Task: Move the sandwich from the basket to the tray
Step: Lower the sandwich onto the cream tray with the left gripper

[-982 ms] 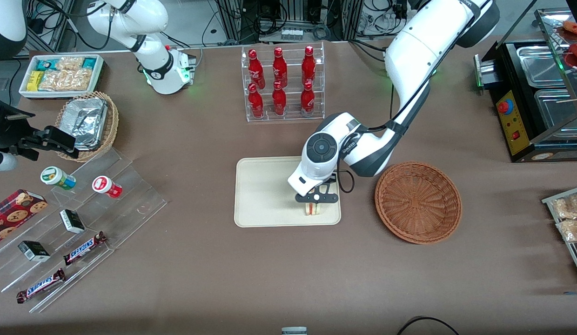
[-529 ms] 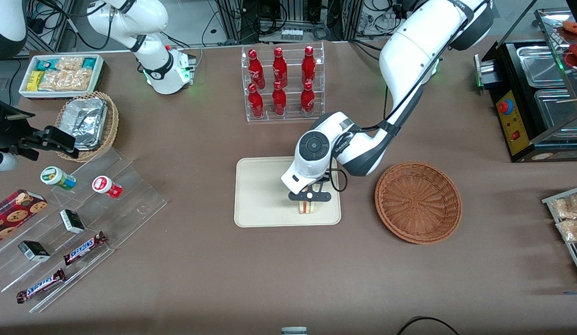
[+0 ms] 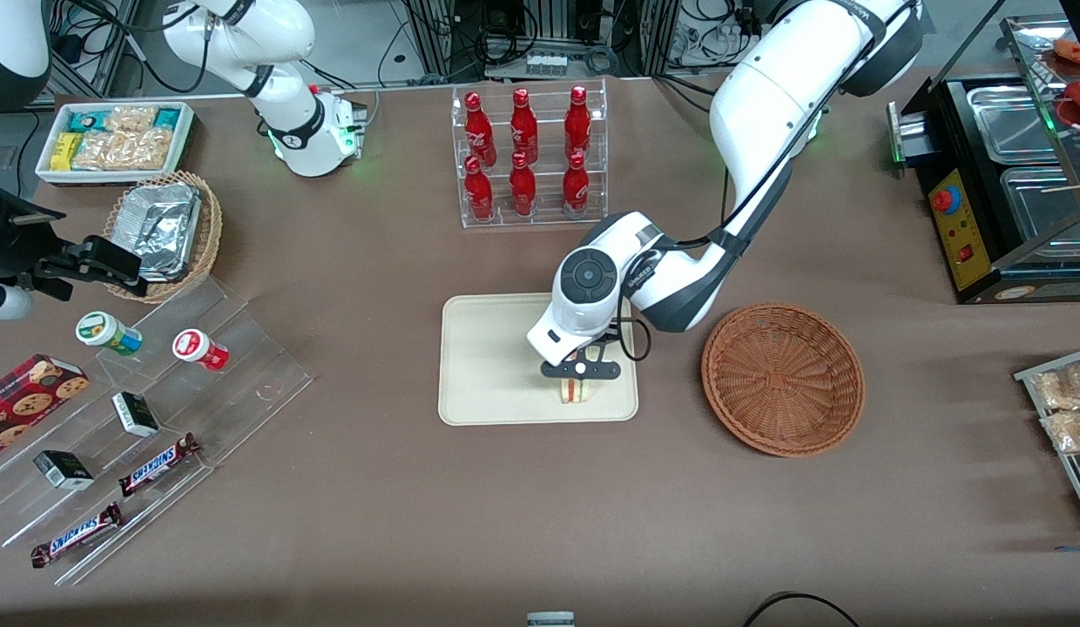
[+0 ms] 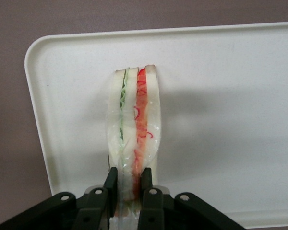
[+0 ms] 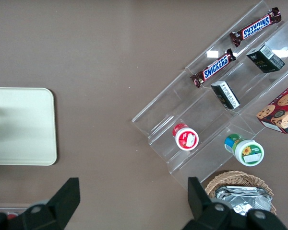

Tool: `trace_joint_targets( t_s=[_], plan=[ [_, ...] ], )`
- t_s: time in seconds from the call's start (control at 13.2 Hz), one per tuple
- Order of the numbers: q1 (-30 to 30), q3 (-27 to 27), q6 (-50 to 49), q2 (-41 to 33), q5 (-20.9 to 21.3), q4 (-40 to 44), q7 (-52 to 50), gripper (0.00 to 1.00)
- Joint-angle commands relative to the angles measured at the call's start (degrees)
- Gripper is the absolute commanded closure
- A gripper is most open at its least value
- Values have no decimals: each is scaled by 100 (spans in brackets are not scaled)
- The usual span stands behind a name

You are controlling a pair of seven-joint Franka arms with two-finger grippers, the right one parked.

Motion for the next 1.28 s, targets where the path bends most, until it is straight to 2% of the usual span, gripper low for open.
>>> trace_joint_targets(
  t_s=[0.0, 0.08, 0.15, 0.23, 1.06, 1.21],
  plan=[
    [-96, 48, -86, 99, 135, 205, -98, 48],
    [-96, 48, -86, 99, 126, 205, -107, 40],
    [-96, 48, -86, 107, 126, 205, -116, 23],
    [-96, 48, -86, 108, 126, 205, -142, 0],
    [-35, 57, -138, 20, 126, 337, -318, 0],
    [-35, 197, -173, -7, 73, 425, -379, 0]
  ],
)
